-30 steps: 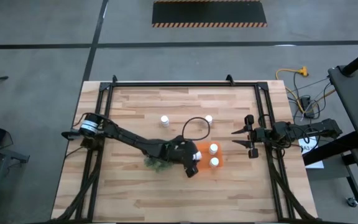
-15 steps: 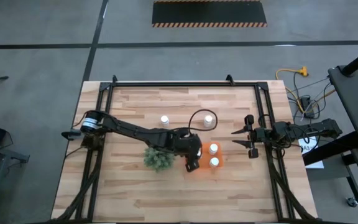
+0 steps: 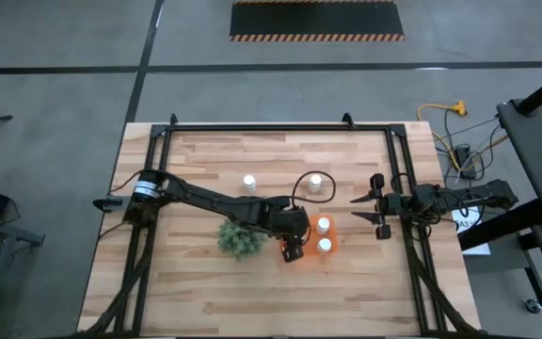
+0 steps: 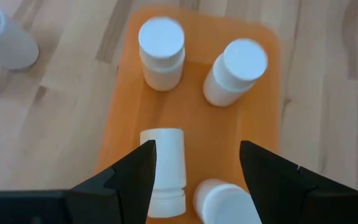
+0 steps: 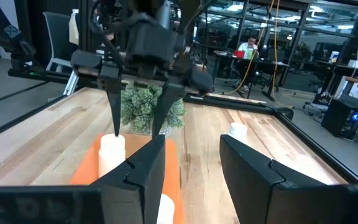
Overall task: Pick and place pill bottles into a basket
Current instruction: Put the white pill bottle into the orange bin
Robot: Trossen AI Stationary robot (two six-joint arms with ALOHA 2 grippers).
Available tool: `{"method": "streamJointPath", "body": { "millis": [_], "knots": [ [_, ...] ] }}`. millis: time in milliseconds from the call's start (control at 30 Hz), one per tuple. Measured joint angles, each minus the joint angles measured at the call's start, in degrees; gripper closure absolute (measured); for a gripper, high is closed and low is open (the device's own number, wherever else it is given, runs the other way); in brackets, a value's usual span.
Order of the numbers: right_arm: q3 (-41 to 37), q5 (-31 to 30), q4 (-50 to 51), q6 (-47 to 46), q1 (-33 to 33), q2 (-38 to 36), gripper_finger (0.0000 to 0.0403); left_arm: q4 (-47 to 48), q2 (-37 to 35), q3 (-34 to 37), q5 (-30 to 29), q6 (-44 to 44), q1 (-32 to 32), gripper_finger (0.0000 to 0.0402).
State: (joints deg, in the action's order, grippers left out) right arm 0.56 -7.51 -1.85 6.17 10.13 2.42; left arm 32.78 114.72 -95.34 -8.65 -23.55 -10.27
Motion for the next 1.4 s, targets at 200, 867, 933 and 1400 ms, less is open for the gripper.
{"method": "streamJointPath", "body": {
  "millis": [200, 867, 933, 1400],
  "knots": [
    [0.0, 0.0, 0.0, -0.1, 0.0, 0.0, 0.0261, 0.3, 1.8, -0.8, 0.9, 0.0, 0.5, 0.0188],
    [0.0, 0.0, 0.0, 0.0, 0.0, 0.0, 0.0261, 4.8, 7.8, -4.3, 1.0, -1.4, 1.3, 0.0188],
    [0.0, 0.0, 0.0, -0.1, 0.0, 0.0, 0.0261, 5.5, 7.8, -4.2, 1.0, -1.6, 1.3, 0.0188],
    [0.0, 0.0, 0.0, 0.0, 0.0, 0.0, 0.0261, 5.0, 7.8, -4.0, 0.9, -1.6, 1.4, 0.0188]
  ]
}}
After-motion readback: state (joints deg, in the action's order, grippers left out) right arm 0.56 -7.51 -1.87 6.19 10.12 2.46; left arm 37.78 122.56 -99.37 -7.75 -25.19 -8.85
